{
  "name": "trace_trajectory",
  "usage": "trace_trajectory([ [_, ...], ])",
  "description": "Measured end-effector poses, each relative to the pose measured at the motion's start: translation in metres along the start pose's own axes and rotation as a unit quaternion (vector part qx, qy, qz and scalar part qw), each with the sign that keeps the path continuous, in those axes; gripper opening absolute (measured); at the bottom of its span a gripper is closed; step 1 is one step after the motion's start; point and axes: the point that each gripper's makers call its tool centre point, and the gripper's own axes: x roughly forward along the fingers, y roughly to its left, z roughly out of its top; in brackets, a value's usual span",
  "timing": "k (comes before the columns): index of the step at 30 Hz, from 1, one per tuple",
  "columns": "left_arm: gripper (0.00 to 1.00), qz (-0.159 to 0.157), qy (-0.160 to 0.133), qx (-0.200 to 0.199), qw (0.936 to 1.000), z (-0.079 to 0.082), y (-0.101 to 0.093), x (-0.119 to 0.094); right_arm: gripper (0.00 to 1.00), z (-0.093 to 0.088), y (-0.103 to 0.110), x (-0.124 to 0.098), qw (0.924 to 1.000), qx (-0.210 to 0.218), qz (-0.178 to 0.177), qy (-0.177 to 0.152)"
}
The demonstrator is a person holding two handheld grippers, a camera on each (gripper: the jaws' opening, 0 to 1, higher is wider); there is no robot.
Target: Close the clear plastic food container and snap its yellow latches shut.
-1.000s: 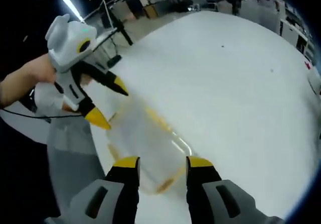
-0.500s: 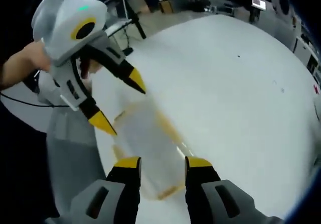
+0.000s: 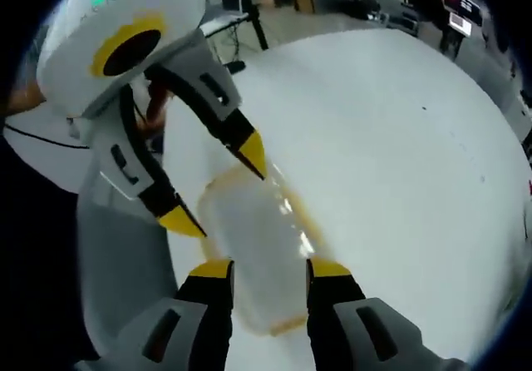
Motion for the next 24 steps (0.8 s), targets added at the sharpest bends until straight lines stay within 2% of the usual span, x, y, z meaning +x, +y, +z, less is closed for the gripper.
trace_trajectory([
  [2,0.38,0.001,0.006,-0.001,1.0000,-0.001,0.000,0.000,0.32,0.001,0.002,0.002,1.0000,-0.008,-0.001,0.006],
  [5,0.38,-0.004,0.003,0.006,1.0000,0.001,-0.004,0.000,0.32,0.002,0.002,0.005,0.9998,-0.018,0.001,0.008],
  [10,0.37,-0.011,0.014,0.044,0.9989,0.000,-0.009,0.007,0.32,0.006,0.003,0.008,0.9996,-0.027,0.003,0.011],
  [14,0.34,-0.005,0.032,0.047,0.9984,-0.007,-0.009,0.012,0.34,0.010,0.000,0.010,0.9994,-0.033,-0.001,0.011],
  [22,0.34,-0.003,0.037,0.047,0.9982,-0.008,-0.013,0.021,0.34,0.007,-0.005,0.012,0.9995,-0.027,0.000,0.017],
  [24,0.33,0.007,0.038,0.058,0.9976,-0.006,-0.011,0.019,0.34,0.007,-0.007,0.012,0.9995,-0.027,-0.002,0.015],
])
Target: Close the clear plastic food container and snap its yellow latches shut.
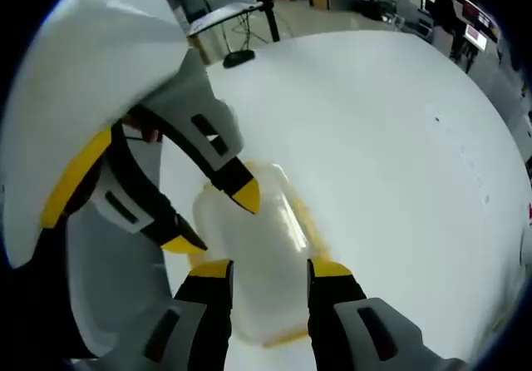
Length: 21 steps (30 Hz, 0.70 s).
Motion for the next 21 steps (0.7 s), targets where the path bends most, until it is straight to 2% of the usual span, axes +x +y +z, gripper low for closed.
trace_trajectory([
  [9,0.32,0.009,-0.002,0.009,0.9999,-0.001,0.000,-0.001,0.34,0.003,-0.003,0.006,1.0000,0.002,0.000,-0.002],
  [11,0.33,0.017,0.002,0.027,0.9995,-0.001,-0.001,-0.001,0.34,0.001,-0.005,0.008,1.0000,0.002,-0.002,0.004],
  [12,0.33,0.019,0.001,0.038,0.9991,0.000,-0.002,-0.001,0.33,0.003,-0.007,0.008,1.0000,-0.006,-0.006,0.000],
  [14,0.33,0.017,0.002,0.030,0.9994,0.000,-0.003,-0.001,0.34,0.004,-0.007,0.009,1.0000,-0.003,-0.006,0.000],
  [18,0.33,0.016,0.001,0.037,0.9992,0.000,-0.006,0.000,0.30,0.007,-0.008,0.010,1.0000,-0.001,-0.001,-0.003],
  [20,0.33,0.015,0.003,0.043,0.9989,0.001,-0.009,0.000,0.31,0.011,-0.009,0.009,0.9999,0.005,0.000,-0.013],
  [21,0.34,0.014,0.004,0.050,0.9986,0.001,-0.010,0.000,0.34,0.013,-0.011,0.009,0.9998,0.007,-0.004,-0.018],
])
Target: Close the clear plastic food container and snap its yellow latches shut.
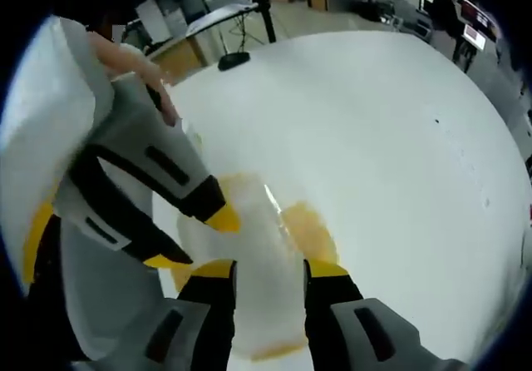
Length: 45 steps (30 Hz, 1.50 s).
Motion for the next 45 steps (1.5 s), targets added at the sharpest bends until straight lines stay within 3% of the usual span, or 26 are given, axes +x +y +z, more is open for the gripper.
trace_trajectory([
  [7,0.39,-0.012,-0.002,0.001,0.9999,0.000,-0.001,0.000,0.37,-0.009,0.003,0.006,0.9999,-0.007,0.004,0.013],
  [10,0.52,-0.038,-0.012,-0.032,0.9987,0.005,-0.009,0.000,0.38,-0.014,-0.001,0.009,0.9996,-0.015,-0.004,0.024],
  [12,0.60,-0.016,0.001,-0.004,0.9999,0.001,-0.006,0.004,0.38,-0.014,0.000,0.011,0.9998,0.002,0.005,0.018],
  [14,0.57,-0.006,0.007,0.016,0.9998,0.000,-0.005,0.004,0.38,-0.014,0.000,0.011,0.9999,0.001,0.005,0.016],
  [19,0.56,0.013,0.014,0.013,0.9997,0.000,-0.007,0.006,0.39,-0.015,-0.001,0.010,0.9998,0.014,0.010,0.012],
  [24,0.58,0.072,0.039,0.056,0.9951,-0.002,-0.008,0.012,0.39,-0.015,0.000,0.010,0.9997,0.013,0.013,0.013],
  [29,0.57,0.078,0.021,0.082,0.9933,0.014,-0.021,0.017,0.38,-0.014,0.000,0.012,0.9997,0.002,0.016,0.020],
  [32,0.56,0.095,0.043,0.105,0.9890,0.011,-0.013,0.019,0.38,-0.014,0.001,0.012,0.9993,-0.007,0.024,0.029],
  [37,0.57,0.094,0.036,0.095,0.9904,0.011,-0.013,0.020,0.38,-0.013,0.001,0.015,0.9975,-0.025,0.050,0.043],
  [45,0.57,0.095,0.020,0.088,0.9914,0.010,-0.012,0.019,0.37,-0.013,0.004,0.019,0.9894,-0.067,0.085,0.097],
])
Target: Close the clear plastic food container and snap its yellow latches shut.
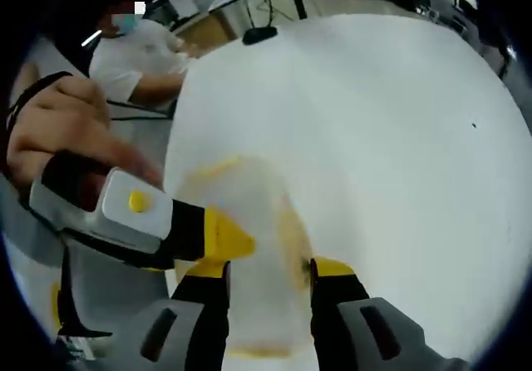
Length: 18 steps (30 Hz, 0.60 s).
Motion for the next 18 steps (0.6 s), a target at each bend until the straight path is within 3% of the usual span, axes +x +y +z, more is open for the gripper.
trace_trajectory([
  [7,0.56,-0.001,0.006,-0.002,1.0000,0.0006,-0.0002,0.0007,0.36,-0.0024,0.0004,0.0003,0.9995,-0.014,0.003,0.028],
  [18,0.55,0.000,0.010,0.000,0.9999,0.0008,0.0002,0.0010,0.35,-0.0032,0.0003,0.0000,0.9997,-0.008,0.008,0.024],
])
